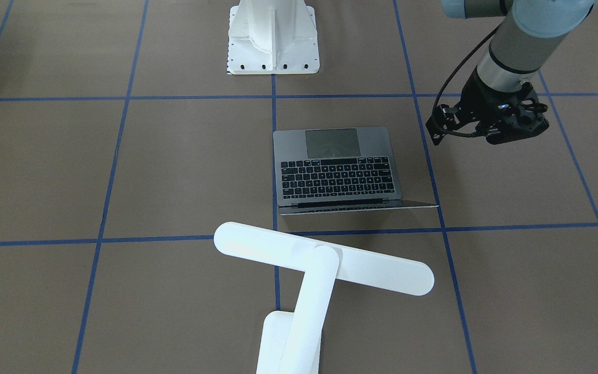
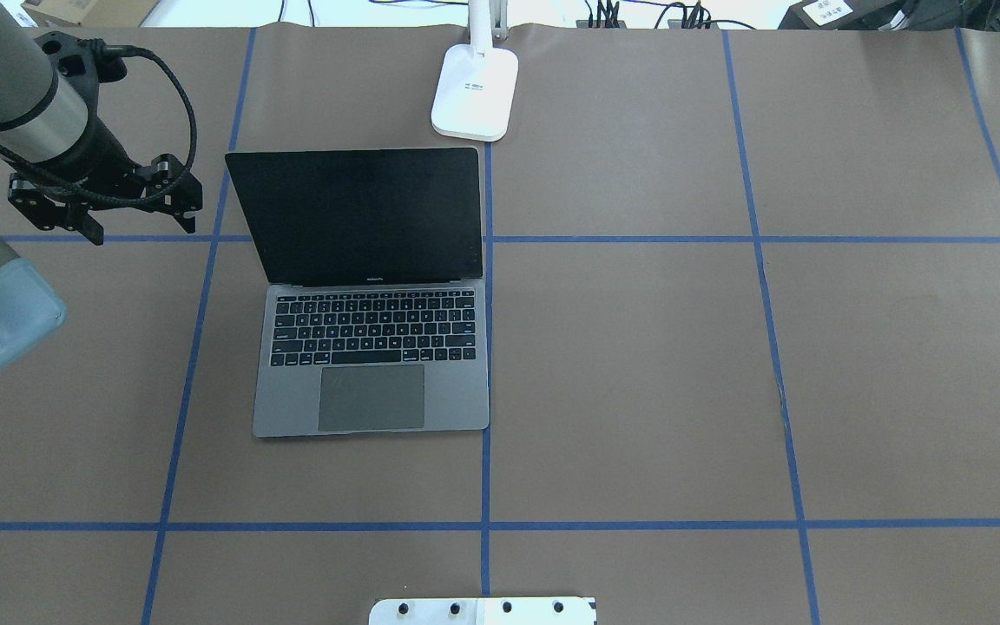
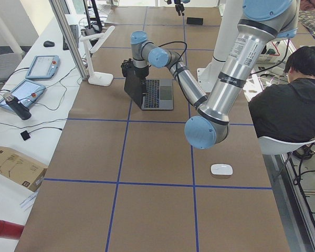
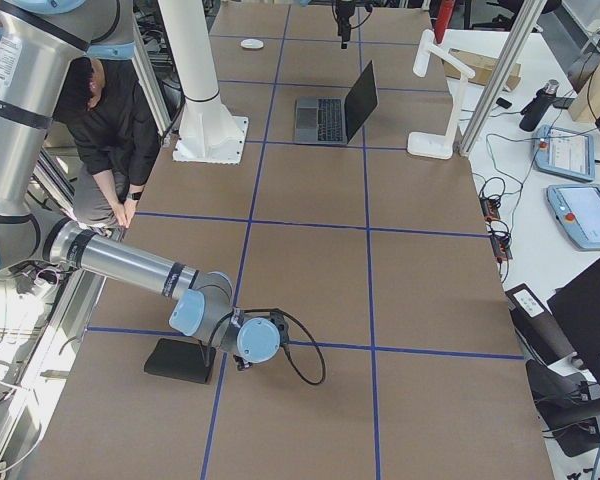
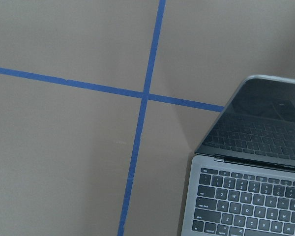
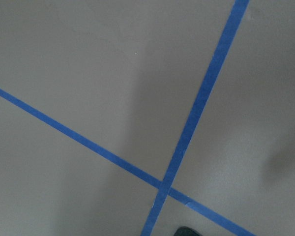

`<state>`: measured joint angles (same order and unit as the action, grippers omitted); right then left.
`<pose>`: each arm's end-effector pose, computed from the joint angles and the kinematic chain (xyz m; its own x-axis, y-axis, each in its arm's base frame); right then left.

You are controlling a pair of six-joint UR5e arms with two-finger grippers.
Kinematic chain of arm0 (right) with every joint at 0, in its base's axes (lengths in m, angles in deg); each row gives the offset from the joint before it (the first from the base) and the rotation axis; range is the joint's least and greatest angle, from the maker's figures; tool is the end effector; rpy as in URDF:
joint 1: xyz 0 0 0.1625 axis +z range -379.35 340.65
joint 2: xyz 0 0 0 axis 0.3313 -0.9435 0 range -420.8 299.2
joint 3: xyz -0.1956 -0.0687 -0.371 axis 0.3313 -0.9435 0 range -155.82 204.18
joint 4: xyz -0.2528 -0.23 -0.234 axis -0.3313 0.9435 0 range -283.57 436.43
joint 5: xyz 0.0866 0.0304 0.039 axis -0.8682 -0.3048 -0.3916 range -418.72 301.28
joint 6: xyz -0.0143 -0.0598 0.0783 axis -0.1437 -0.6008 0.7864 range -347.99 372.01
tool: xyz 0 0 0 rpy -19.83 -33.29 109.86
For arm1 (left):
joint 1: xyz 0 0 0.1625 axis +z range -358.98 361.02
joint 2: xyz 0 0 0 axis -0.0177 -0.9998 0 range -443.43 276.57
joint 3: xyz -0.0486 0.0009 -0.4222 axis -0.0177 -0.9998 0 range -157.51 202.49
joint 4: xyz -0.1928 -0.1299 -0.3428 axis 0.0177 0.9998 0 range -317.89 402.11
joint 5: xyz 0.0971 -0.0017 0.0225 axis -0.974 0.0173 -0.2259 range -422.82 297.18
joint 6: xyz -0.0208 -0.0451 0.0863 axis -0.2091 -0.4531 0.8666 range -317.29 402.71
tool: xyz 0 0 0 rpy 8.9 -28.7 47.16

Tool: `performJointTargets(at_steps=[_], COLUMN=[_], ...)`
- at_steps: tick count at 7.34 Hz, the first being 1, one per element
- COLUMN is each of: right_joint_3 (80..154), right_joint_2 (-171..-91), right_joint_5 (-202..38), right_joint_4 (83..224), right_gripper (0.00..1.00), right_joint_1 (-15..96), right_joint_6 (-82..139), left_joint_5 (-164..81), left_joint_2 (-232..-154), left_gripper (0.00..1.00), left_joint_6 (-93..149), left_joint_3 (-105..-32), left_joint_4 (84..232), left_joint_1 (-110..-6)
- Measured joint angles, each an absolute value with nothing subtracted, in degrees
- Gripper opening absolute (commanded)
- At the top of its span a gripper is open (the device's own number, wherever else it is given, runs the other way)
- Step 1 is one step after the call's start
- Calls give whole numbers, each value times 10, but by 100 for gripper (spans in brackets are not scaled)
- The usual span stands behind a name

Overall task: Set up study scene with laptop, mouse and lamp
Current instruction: 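Withdraw the left gripper from the laptop toward the table edge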

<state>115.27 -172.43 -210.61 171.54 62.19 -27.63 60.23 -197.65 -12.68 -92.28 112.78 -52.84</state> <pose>0.0037 -0.2839 0.7806 0.3175 -0.3314 0.8885 0.4352 0.8834 0.1740 0.2664 -0.4984 0.2773 0.7159 -0.1730 -0.6764 0.1349 0.9848 -0.1092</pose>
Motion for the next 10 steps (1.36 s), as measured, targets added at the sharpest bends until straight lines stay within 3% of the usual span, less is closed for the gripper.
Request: performJointTargets(at_steps=[10], right_joint_3=[1064], right_joint_2=[-1729], right_joint_5=[-2109], right_joint_4=[1716], right_gripper=[100], right_joint_1=[595], right_joint_6=[-330], left_joint_5=[602], left_joint_2=[-1981], left_gripper=[100], left_joint_6=[-128], left_joint_3=[-924], left_joint_4=[1128], left_joint_1=[-528])
